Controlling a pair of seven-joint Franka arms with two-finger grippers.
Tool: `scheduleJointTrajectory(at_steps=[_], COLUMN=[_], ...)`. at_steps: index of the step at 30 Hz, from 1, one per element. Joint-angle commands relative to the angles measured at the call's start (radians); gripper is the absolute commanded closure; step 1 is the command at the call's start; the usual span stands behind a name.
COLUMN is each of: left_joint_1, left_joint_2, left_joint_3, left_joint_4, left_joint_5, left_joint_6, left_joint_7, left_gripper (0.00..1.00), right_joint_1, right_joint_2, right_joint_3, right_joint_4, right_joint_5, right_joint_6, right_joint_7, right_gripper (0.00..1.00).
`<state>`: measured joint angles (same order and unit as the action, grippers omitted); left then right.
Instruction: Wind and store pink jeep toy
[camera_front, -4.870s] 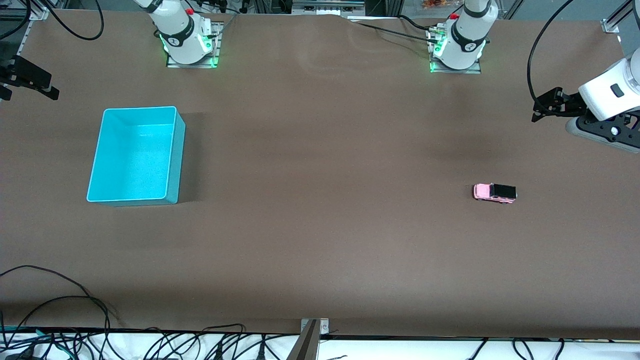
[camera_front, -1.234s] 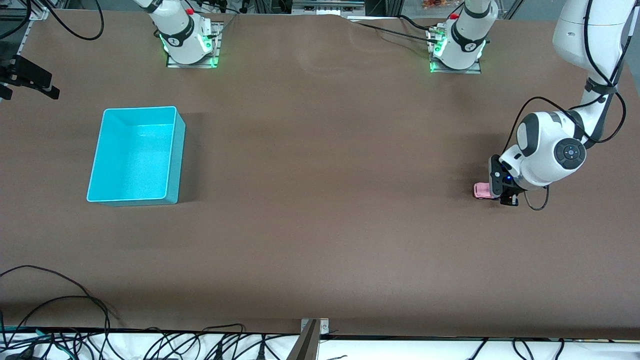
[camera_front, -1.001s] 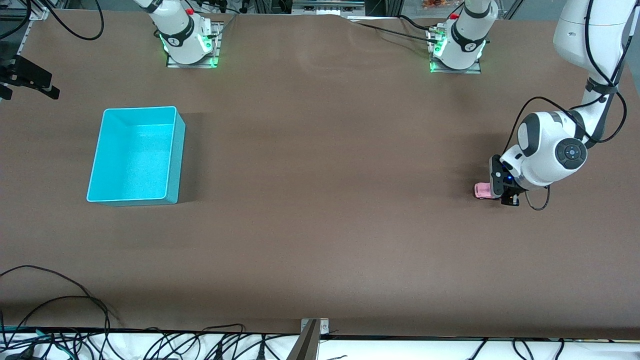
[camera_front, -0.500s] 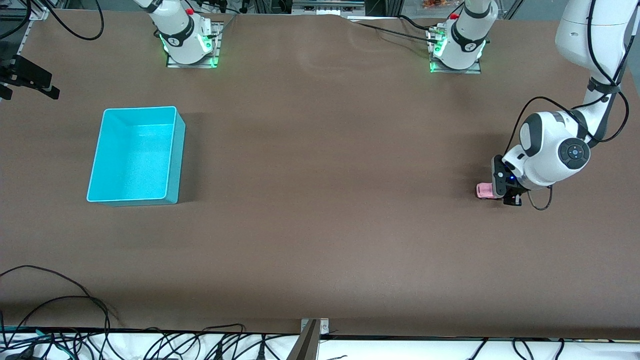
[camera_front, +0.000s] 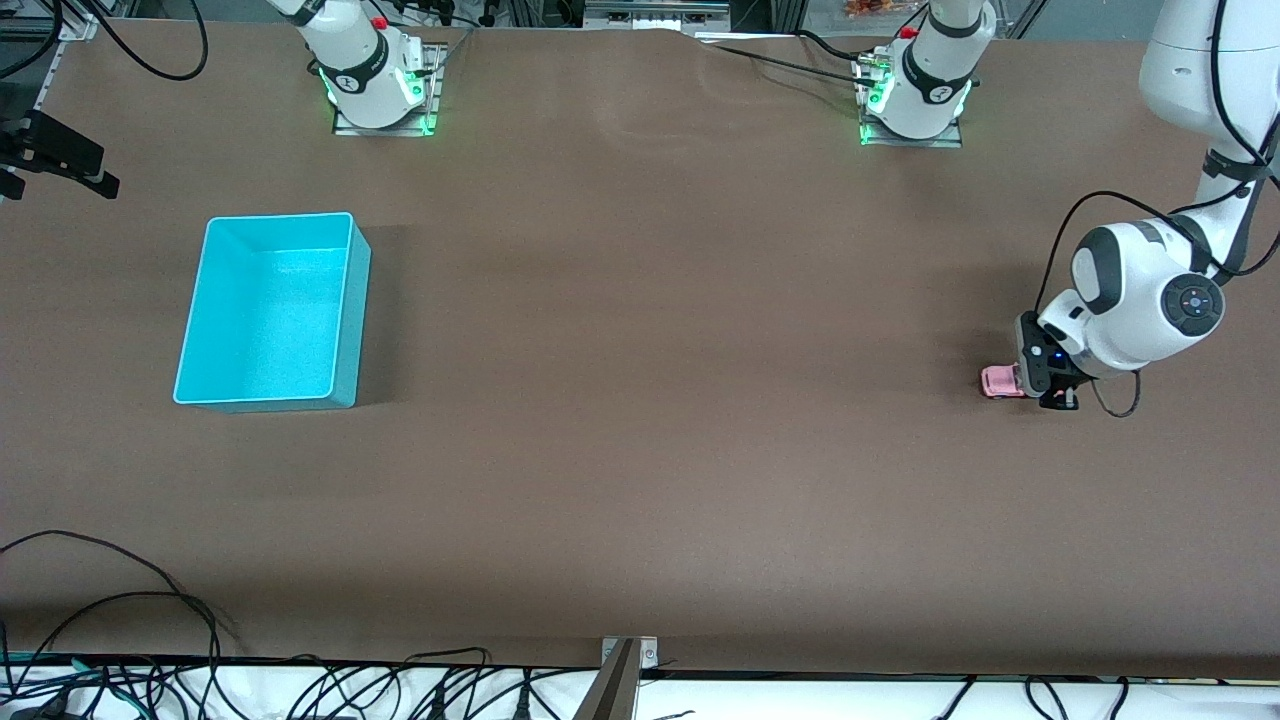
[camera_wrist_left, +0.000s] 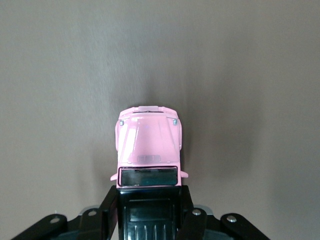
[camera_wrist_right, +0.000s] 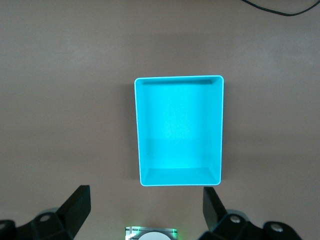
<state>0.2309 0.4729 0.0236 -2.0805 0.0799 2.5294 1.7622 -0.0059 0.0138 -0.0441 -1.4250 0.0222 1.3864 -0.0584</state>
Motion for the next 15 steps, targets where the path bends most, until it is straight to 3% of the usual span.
scheduleJointTrajectory(at_steps=[1,15], left_joint_1=[0.051,0.174], left_joint_2=[0.058,0.096], left_joint_3=[-0.007,-0.008], left_joint_4=[0.049,0.097], left_joint_5=[0.015,0.017], left_joint_6=[-0.001,-0.001], left_joint_7=[0.077,0.181], left_gripper=[0.96,0.96], right_joint_1=[0.004,0.004], right_joint_2=[0.0,0.0], right_joint_3=[0.0,0.0], right_joint_4=[0.014,0.014], right_joint_5=[-0.016,-0.016], right_joint_6=[-0.017,-0.017], right_joint_7=[-0.004,-0.004], right_gripper=[0.0,0.0])
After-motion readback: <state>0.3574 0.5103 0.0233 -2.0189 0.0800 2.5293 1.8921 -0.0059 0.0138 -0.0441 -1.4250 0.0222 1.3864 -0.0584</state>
